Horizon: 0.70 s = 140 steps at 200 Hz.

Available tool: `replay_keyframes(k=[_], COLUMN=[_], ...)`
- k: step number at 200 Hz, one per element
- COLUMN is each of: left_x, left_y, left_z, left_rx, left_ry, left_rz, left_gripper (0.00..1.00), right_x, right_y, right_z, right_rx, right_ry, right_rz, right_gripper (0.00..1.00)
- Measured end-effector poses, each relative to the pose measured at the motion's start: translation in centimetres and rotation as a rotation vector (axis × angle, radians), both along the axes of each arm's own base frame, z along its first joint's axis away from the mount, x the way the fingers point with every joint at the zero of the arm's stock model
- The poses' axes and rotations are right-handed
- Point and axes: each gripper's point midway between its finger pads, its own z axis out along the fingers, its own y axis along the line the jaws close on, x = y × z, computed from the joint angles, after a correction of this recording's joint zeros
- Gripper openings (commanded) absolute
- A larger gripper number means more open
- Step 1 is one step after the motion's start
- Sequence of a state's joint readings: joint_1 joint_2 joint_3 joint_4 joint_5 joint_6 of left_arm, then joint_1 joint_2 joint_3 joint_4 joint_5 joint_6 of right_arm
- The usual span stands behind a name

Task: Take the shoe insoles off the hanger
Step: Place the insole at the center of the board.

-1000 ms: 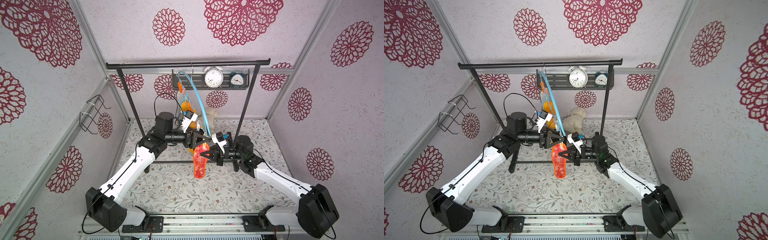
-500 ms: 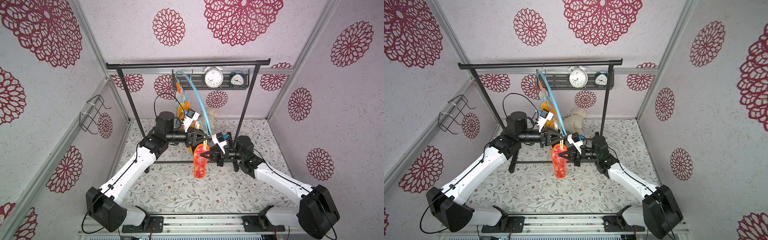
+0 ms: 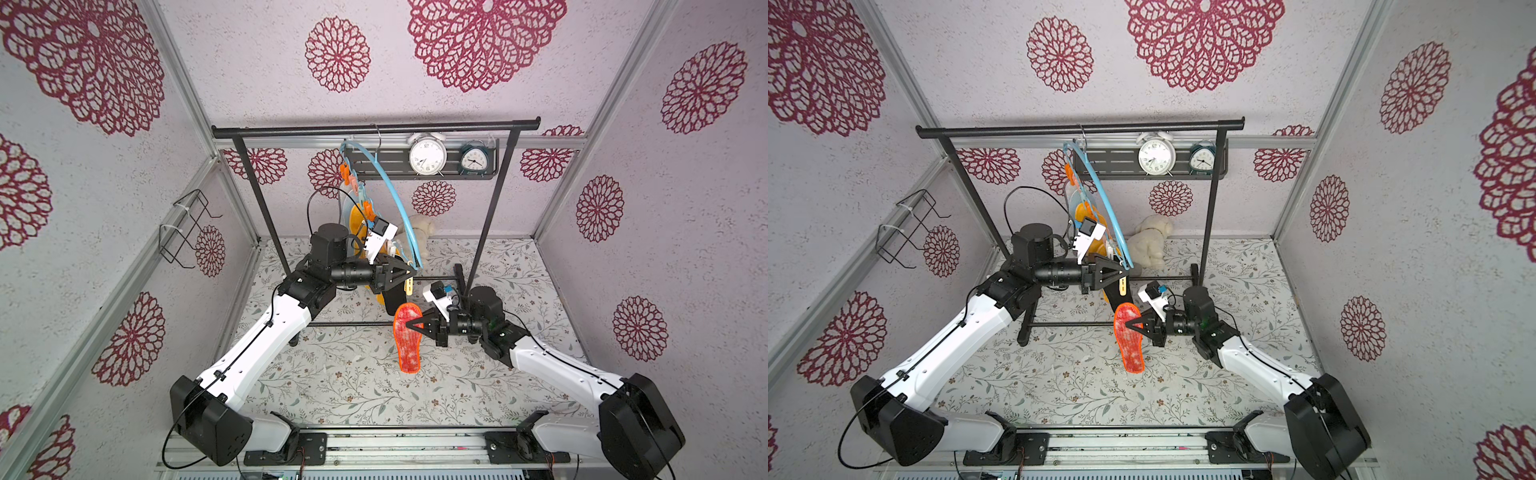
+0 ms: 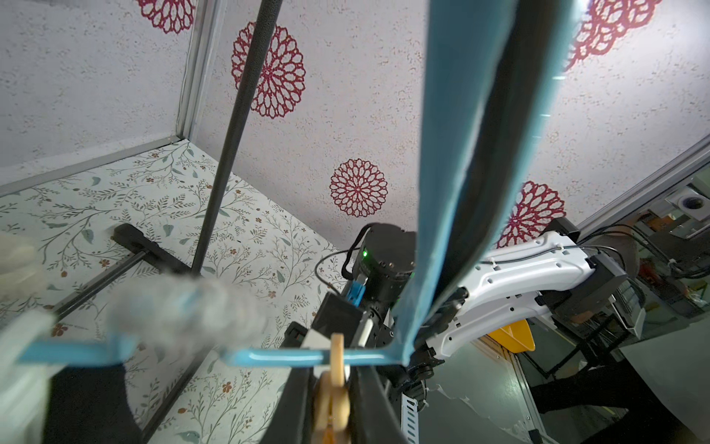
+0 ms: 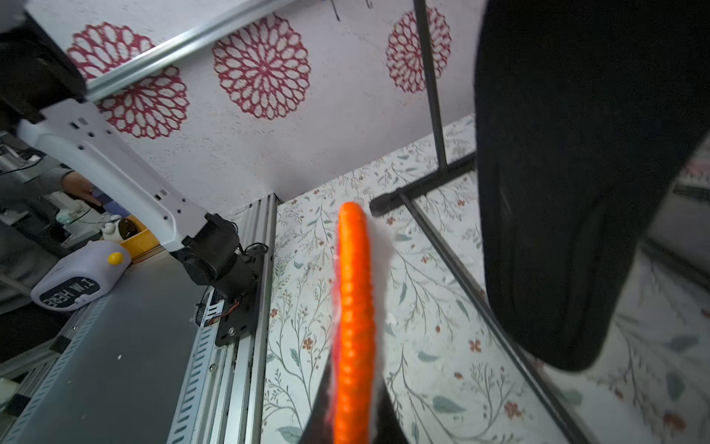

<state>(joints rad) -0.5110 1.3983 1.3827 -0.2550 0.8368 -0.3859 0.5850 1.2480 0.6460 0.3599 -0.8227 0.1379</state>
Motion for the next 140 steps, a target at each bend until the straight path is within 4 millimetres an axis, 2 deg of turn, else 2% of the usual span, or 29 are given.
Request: replay_keyframes(k=[13,29,61,90,115,140], left_x=[0.2,0.4,0.5,0.6,0.6,0.9], left_y=[0.1,0.2,0.6,0.7,0.8,1.0], left_z=[-0.2,-0.6,-0.6,-0.7,-0.7,-0.6], left_rx=[0.010,0.025,0.040,0.048,0.054,0.059], left_ry=[-0.002,-0.005,-0.020,-0.024,-0.029,-0.032], left_rz=[0.012,0.027,0.049,0.058,0.060,0.065], left_gripper=[0.00,0.00,0.00,0.00,0.00,0.00], right_x=[-0.2,0.5,3.9,5.4,5.5,4.6], right_y=[-1.0,-2.7,-7.6,-11.1,-12.5,-12.8], right_z=[-2.4,-4.1,-4.8,-5.7,-7.8,-10.3], right_rx=[-0.041,-0.084,-0.124,-0.193,-0.263,-0.338], right_ry=[0.081,0.190,0.376,0.503,0.625,0.753], right_rz=[-0.054,-0.157,-0.403,-0.555,-0.594,-0.583], right_gripper=[0.00,0.00,0.00,0.00,0.00,0.00])
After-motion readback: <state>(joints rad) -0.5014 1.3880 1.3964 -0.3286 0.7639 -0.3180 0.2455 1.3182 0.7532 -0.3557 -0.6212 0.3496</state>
